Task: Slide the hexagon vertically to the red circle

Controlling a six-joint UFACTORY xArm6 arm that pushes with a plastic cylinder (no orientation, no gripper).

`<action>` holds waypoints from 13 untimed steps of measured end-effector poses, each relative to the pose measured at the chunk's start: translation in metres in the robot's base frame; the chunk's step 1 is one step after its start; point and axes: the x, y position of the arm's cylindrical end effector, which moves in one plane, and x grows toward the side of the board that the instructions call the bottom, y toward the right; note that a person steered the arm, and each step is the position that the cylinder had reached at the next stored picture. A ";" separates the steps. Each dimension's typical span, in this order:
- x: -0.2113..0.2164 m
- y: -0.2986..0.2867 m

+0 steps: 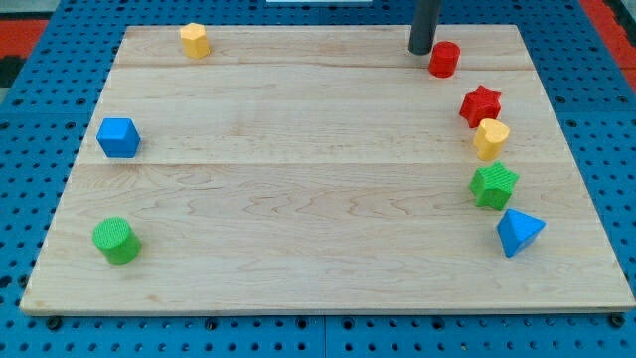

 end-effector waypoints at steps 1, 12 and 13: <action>-0.003 0.011; -0.047 -0.403; -0.057 -0.361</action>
